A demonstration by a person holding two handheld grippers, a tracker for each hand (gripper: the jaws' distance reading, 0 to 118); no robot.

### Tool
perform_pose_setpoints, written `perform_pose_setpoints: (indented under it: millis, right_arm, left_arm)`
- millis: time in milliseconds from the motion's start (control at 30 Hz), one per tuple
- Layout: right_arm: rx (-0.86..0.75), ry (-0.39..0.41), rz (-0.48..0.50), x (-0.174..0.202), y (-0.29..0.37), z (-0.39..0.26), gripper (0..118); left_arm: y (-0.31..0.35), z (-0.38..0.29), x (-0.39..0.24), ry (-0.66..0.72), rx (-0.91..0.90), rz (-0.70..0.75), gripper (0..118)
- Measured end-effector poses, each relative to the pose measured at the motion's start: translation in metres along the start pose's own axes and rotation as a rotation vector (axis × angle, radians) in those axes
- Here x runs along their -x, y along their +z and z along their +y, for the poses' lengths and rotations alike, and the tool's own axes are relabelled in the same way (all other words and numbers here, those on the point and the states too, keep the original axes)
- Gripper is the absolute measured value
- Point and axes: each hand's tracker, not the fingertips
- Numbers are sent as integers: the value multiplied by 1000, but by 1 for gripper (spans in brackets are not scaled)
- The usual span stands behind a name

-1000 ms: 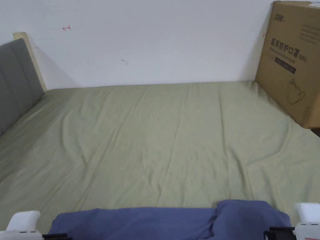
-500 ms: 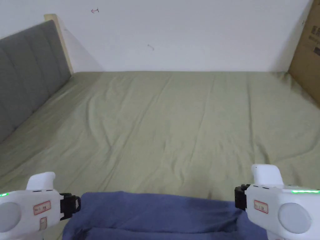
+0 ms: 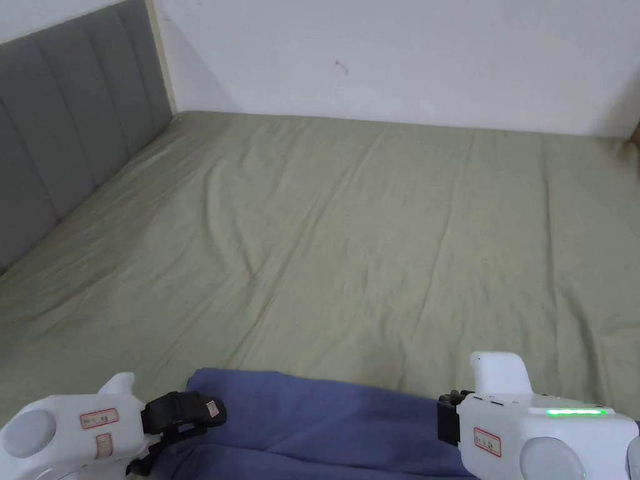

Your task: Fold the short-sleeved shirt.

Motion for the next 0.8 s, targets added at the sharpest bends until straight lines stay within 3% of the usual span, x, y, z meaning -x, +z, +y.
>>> perform_pose_setpoints:
  millis: [33,100,133,200,367,467,667,800]
  right_arm:
    - [3,1,2,1,-1,-1,1]
    - [11,-3,11,1,-2,-2,1]
    - [20,-7,15,1,-5,-2,1]
    - [39,-8,27,0,-9,-2,1]
    - [48,-27,40,-9,-4,-5,1]
    - [44,-46,32,-18,-3,-6,1]
    - [12,-106,26,-47,11,-8,1]
    - [-51,-206,39,-75,28,-14,1]
  left_arm:
    - [3,2,6,55,-18,-40,88]
    - [9,4,19,174,-66,-77,4]
    - [0,1,26,221,-60,-109,4]
    - [-17,-12,22,119,-27,-40,4]
    - [0,3,6,101,-24,-21,4]
    - [12,5,-27,-43,-34,69,4]
    - [35,-5,-135,-350,-74,24,4]
    - [17,-35,-221,-630,-61,23,4]
